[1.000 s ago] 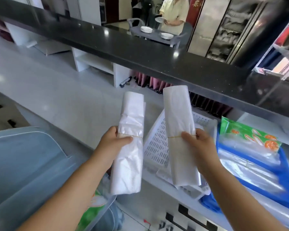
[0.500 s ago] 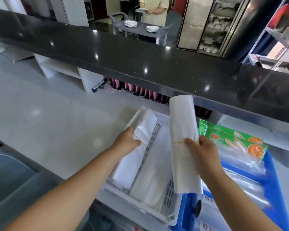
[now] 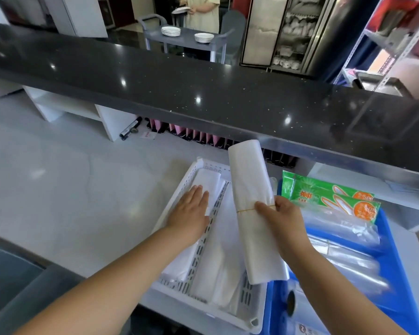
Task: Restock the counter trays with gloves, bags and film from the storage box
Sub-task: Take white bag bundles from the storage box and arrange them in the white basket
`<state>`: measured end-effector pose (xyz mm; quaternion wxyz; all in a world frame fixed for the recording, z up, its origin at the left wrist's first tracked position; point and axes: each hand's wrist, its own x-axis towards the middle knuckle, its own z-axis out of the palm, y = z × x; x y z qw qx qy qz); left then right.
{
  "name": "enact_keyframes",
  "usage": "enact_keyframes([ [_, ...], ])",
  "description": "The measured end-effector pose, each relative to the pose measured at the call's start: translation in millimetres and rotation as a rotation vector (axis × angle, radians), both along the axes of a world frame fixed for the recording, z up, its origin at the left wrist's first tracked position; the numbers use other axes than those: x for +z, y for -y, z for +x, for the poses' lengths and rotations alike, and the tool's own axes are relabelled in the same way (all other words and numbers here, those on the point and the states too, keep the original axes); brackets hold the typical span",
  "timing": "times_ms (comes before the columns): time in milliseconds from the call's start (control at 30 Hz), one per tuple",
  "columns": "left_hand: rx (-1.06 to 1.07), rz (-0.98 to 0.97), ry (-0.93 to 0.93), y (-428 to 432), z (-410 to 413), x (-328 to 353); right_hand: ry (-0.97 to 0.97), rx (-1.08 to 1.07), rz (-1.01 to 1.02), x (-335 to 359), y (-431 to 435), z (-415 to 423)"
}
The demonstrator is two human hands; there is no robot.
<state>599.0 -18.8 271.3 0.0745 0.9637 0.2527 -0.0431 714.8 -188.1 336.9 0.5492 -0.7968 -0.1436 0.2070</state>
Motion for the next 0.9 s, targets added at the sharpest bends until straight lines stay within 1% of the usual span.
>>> enact_keyframes([
  [67,-0.042,0.029,-0.101,-3,0,-9,0.003,-0.015,-0.014,0,-1,-3],
  [100,-0.054,0.031,-0.12,-4,-2,-14,0.001,-0.026,-0.017,-1,-2,-5],
  [200,-0.065,0.012,-0.117,-7,-5,-20,-0.013,-0.061,-0.012,-2,-3,-10],
  [300,-0.069,-0.082,-0.1,-10,-4,-5,-0.029,-0.083,-0.008,-3,-4,-17],
  [333,-0.053,-0.151,-0.034,-8,-4,2,-0.03,-0.089,-0.008,-4,-5,-19],
  [367,-0.02,-0.232,0.089,-5,-4,9,-0.026,-0.092,-0.009,-4,-5,-22],
  [433,0.047,-0.333,0.429,8,-7,23,0.006,-0.102,-0.024,-3,-8,-26],
  [467,0.062,-0.374,0.567,16,-8,31,0.039,-0.108,-0.043,-2,-10,-29],
  [500,0.065,-0.443,0.654,23,-10,39,0.078,-0.108,-0.063,-1,-13,-32],
  [567,0.071,-0.603,0.698,31,-8,50,0.145,-0.091,-0.086,1,-21,-40],
  [700,0.144,-0.77,0.712,26,-9,60,0.276,-0.032,-0.084,3,-34,-58],
  [733,0.168,-0.841,0.729,24,-10,62,0.308,-0.004,-0.088,2,-36,-62],
  [833,0.254,-1.082,0.783,16,-17,69,0.332,0.137,-0.061,1,-43,-72],
  [900,0.328,-1.151,0.807,11,-20,71,0.382,0.251,-0.077,-2,-47,-76],
])
